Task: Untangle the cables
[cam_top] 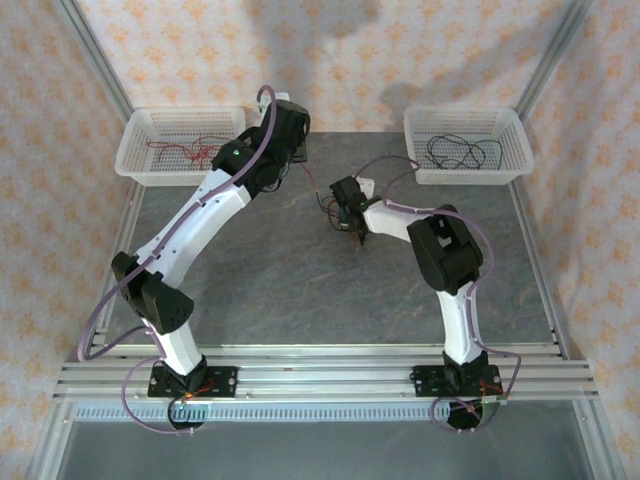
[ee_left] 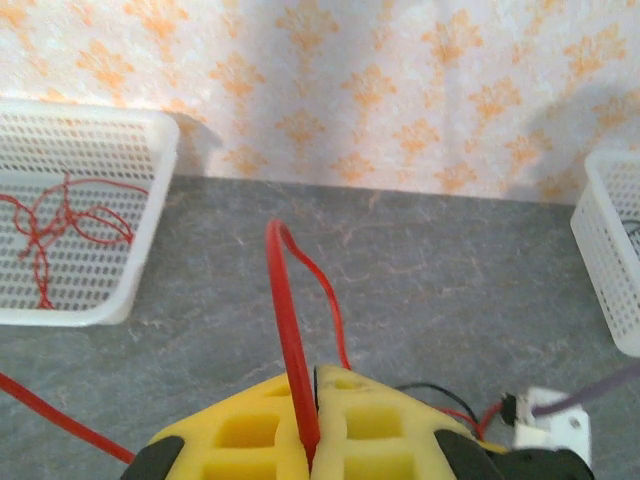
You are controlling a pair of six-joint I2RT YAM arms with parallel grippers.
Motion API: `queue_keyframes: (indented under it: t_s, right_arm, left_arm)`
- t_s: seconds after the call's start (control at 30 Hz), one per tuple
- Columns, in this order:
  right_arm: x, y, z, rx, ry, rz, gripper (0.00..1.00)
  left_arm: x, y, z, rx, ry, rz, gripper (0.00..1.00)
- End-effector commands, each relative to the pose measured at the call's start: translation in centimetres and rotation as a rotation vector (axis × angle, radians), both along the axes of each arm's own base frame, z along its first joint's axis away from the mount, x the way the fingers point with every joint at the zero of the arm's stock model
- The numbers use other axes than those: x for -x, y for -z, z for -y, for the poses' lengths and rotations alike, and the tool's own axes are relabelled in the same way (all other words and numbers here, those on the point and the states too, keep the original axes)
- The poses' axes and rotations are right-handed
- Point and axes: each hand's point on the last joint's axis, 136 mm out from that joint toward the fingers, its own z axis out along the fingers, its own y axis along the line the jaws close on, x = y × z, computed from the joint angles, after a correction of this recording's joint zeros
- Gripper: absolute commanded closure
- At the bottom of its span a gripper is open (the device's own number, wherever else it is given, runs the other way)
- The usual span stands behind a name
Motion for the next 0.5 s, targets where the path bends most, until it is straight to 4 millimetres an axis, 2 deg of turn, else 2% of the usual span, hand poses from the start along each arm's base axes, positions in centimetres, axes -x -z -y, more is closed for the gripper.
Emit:
queue_keyframes:
  t_s: [0.0, 0.23, 0.33, 0.47]
  right_arm:
    - [3.7, 2.6, 6.8, 0.200, 0.073, -0.143, 1.00]
    - [5.3, 2.4, 10.5, 0.195, 0.125, -0.162, 1.00]
    - [5.8, 2.4, 11.0, 0.192, 0.131, -0.168, 1.00]
    - [6.4, 2.2, 10.8, 0.169, 0.120, -0.172, 1.00]
  left_arm:
    - [0.8, -3.3, -3.2, -0.061, -0.071, 0.051, 1.00]
    - [-0.4, -4.6, -7.1, -0.097, -0.159, 0.069, 1.00]
    - [-0.9, -5.2, -8.5, -0.099, -0.184, 0.082, 1.00]
    - [-1.6, -6.1, -9.7, -0.106, -0.201, 0.104, 1.00]
